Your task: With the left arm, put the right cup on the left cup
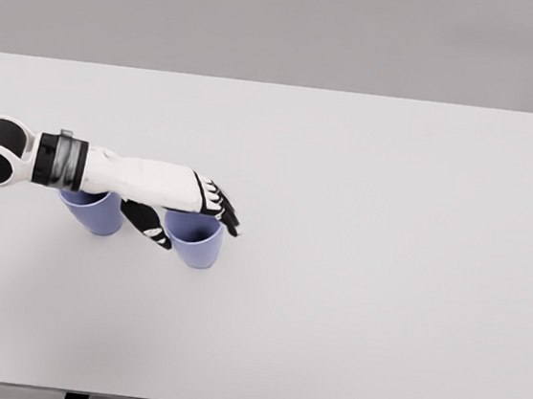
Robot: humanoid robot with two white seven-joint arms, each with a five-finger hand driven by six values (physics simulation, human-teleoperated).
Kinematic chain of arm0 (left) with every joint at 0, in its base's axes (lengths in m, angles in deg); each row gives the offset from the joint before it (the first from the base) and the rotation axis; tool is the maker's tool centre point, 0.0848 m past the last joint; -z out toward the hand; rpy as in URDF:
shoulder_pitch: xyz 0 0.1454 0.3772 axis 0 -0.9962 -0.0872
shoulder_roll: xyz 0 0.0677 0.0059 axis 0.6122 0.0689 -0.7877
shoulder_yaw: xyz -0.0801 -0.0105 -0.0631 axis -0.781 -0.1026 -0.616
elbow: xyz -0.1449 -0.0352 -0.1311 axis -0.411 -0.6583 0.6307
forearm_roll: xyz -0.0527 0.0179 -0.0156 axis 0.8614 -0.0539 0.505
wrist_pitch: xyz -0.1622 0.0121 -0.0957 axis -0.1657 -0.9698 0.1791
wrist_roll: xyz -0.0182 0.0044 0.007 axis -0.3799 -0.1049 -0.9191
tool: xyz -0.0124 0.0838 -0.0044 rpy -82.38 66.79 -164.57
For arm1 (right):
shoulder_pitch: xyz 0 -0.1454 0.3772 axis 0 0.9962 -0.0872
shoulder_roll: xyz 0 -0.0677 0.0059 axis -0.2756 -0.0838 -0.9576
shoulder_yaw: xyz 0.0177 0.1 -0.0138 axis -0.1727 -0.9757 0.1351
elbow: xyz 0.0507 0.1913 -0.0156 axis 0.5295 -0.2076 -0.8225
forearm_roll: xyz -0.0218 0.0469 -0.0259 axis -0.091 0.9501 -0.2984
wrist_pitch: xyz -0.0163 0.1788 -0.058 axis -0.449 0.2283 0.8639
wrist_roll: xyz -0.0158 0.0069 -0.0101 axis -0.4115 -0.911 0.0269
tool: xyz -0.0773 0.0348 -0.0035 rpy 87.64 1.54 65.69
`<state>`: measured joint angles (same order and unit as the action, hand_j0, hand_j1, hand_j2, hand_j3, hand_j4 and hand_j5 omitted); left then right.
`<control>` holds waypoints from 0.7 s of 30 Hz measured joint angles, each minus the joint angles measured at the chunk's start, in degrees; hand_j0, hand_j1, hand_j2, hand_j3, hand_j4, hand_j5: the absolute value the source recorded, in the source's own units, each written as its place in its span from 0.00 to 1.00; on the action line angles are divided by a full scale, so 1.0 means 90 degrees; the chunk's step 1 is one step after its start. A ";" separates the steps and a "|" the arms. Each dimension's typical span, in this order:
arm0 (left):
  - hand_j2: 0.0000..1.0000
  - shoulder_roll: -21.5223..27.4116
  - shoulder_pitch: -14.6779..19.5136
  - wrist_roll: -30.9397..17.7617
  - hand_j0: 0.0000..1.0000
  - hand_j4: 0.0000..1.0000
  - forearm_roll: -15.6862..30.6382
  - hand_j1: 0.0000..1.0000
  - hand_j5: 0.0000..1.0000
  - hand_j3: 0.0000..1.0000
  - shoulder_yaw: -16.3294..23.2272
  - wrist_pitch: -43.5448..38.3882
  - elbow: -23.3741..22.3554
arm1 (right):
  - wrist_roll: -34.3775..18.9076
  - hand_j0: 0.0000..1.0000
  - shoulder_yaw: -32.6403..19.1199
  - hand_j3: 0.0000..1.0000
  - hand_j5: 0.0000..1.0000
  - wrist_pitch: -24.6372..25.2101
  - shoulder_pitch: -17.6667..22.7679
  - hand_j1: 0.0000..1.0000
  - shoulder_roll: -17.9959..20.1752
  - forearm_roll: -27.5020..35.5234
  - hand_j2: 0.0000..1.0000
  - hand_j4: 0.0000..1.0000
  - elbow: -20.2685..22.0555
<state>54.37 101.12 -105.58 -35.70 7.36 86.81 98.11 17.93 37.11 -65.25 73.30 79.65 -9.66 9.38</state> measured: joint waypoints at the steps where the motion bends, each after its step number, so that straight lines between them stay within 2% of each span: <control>1: 0.69 0.0008 -0.0010 -0.0001 0.69 0.69 0.0020 0.69 0.69 0.69 -0.0003 -0.0004 -0.0003 | 0.0000 1.00 0.0000 1.00 1.00 0.0000 0.0000 1.00 0.0000 0.0000 1.00 1.00 0.0000; 5: 0.63 0.0040 0.0000 0.0001 0.63 0.63 0.0035 0.63 0.63 0.63 -0.0013 0.0000 0.0014 | 0.0000 1.00 0.0001 1.00 1.00 0.0000 0.0000 1.00 0.0000 -0.0001 1.00 1.00 0.0000; 10: 0.61 0.0166 0.0049 0.0001 0.61 0.61 0.0054 0.61 0.61 0.61 -0.0124 0.0014 0.0316 | 0.0000 1.00 0.0001 1.00 1.00 0.0000 0.0000 1.00 0.0000 -0.0002 1.00 1.00 0.0000; 14: 0.60 0.0603 0.0332 -0.0003 0.60 0.60 0.0366 0.60 0.60 0.60 -0.0232 0.0017 0.0698 | 0.0000 1.00 0.0000 1.00 1.00 0.0000 0.0000 1.00 0.0000 -0.0003 1.00 1.00 0.0000; 21: 0.60 0.1433 0.1055 -0.0005 0.60 0.60 0.1091 0.60 0.60 0.60 -0.0276 0.0016 0.1131 | 0.0000 1.00 0.0000 1.00 1.00 0.0000 0.0000 1.00 0.0000 0.0000 1.00 1.00 0.0000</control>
<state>67.26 110.61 -105.63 -25.88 4.88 86.95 108.29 17.93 37.10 -65.25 73.30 79.65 -9.66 9.38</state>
